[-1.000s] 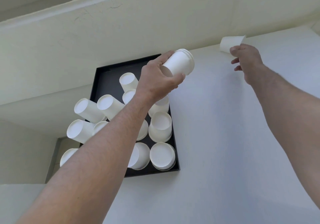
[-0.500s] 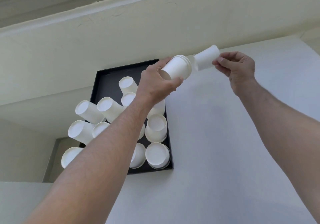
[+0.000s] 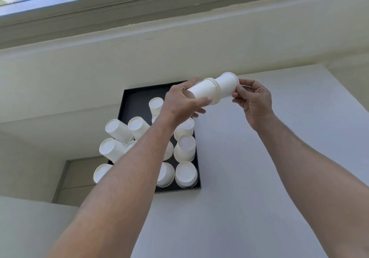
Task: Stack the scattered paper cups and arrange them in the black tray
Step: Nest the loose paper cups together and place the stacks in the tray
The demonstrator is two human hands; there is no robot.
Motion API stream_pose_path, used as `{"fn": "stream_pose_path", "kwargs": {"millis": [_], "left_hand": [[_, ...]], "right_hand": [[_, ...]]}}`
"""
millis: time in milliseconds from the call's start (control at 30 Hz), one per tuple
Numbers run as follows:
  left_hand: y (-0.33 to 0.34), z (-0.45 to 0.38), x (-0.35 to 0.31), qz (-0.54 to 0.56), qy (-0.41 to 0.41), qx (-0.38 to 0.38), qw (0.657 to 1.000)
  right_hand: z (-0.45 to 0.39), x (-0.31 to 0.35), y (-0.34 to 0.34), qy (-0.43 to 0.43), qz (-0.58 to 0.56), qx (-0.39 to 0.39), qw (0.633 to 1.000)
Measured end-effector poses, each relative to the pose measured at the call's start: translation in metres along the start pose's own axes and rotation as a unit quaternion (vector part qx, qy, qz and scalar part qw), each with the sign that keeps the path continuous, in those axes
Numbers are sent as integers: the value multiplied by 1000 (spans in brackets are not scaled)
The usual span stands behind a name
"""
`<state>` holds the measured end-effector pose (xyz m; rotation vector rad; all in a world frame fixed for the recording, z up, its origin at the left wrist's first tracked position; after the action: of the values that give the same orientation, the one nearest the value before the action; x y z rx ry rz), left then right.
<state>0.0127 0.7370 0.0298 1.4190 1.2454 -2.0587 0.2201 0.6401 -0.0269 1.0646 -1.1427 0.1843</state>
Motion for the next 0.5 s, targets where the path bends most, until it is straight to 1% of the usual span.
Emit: {"fn": "stream_pose_path", "kwargs": {"millis": [67,200,333,367,433,500], "left_hand": [[-2,7,1,-7,0,7,1000],[-2,20,-2,12,2,28,1000],[-7,30,-7,94,-11,128,987],[-12,30,-5,99,-7,137,986],[-25,29,-1,101,-8,112,989],[-43,24,4,104,-27,51,993]], "right_hand": [[7,-5,12,3,-7,5,1000],[26,-29,43,82,-40,56,994],[36,-39,62,129,-72,87,985],[37,-39,67,130,-67,97,984],[38,-39,79,112,-28,113,987],[39,-37,94,63,38,118,990]]}}
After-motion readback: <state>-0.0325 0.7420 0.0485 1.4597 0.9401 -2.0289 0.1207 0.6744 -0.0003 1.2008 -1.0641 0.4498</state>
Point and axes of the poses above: each hand's wrist, its own z-axis away from the middle knuckle, its own y-axis out of the palm, x = y × z, the point moved 8 cm from there along -z, towards the middle knuckle, and after that the axes turned 11 degrees about -z, right-handed, at the moved point
